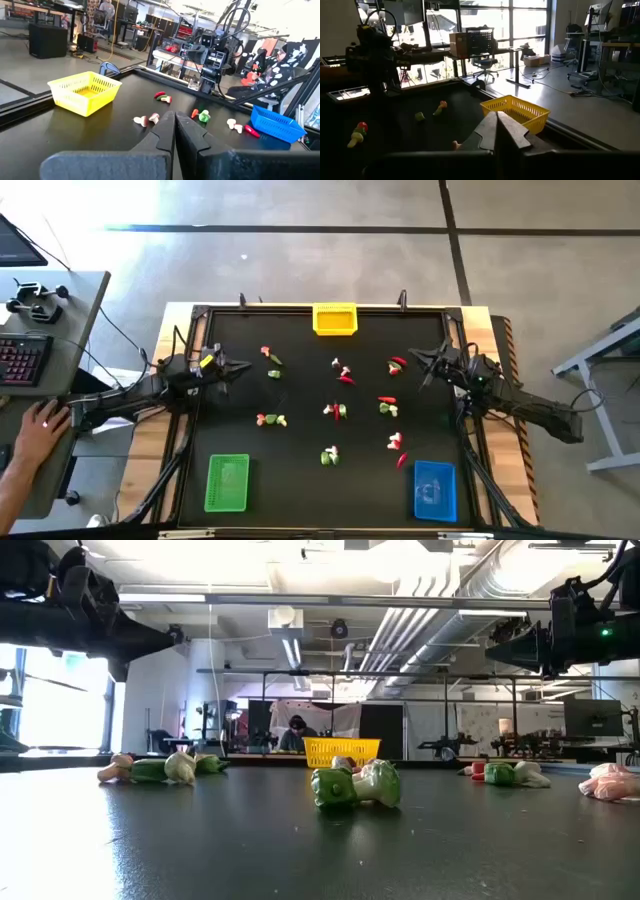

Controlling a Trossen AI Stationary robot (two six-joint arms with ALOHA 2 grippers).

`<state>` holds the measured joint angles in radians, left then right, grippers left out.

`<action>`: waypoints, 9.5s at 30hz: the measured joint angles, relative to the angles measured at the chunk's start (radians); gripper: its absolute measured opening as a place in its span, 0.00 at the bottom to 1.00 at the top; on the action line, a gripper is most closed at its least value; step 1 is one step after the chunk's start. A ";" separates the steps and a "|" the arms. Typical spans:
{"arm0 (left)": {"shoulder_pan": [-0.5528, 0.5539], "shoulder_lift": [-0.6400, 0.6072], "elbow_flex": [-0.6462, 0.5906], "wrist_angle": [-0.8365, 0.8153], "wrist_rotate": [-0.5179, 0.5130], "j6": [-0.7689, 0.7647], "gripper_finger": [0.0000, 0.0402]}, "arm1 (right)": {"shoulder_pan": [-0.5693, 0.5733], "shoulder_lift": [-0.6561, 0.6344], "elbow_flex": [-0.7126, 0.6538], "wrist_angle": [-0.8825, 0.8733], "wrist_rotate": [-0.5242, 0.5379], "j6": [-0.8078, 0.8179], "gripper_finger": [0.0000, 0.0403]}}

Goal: Sort produce into baskets

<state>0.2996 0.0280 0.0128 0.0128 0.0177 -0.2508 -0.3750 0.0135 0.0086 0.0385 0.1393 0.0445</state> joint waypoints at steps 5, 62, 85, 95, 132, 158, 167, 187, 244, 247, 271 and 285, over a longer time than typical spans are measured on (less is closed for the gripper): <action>0.000 0.000 0.000 0.000 0.000 0.000 0.00 | 0.000 0.000 0.000 0.000 0.000 0.000 0.00; 0.000 0.000 0.000 0.021 0.000 -0.006 0.00 | 0.000 0.000 0.000 0.000 0.000 0.000 0.00; 0.001 0.007 0.000 0.112 0.004 0.058 0.00 | 0.000 0.000 0.000 0.000 0.000 0.000 0.00; -0.001 0.008 0.000 0.131 0.092 0.082 0.00 | 0.000 0.000 0.000 0.000 0.000 0.000 0.00; -0.055 0.798 0.316 0.091 0.190 0.122 0.00 | 0.000 0.000 0.000 0.000 0.000 0.000 0.00; -0.379 1.180 0.663 -0.467 0.037 0.080 0.36 | 0.000 0.000 0.000 0.000 0.000 0.000 0.00; -0.428 1.302 0.663 -0.457 0.010 0.079 0.48 | 0.000 0.000 0.000 0.000 0.000 0.000 0.00; -0.431 1.452 0.663 -0.455 -0.050 0.093 0.42 | 0.000 0.000 0.000 0.000 0.000 0.000 0.00; -1.133 1.470 0.904 -0.797 0.073 -0.509 0.20 | 0.000 0.000 0.000 0.000 0.000 0.000 0.00; -1.129 1.471 0.896 -0.811 0.051 -0.523 0.23 | 0.000 0.000 0.000 0.000 0.000 0.000 0.00; -1.072 1.333 0.964 -0.914 -0.040 -0.359 0.14 | 0.000 0.000 0.000 0.000 0.000 0.000 0.00; -0.741 1.276 0.965 -0.701 -0.196 0.102 0.00 | 0.000 0.000 0.000 0.000 0.000 0.007 0.00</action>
<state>-0.4411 1.3041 0.9779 -0.6879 -0.1785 -0.1490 -0.3752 0.0139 0.0090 0.0387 0.1394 0.0517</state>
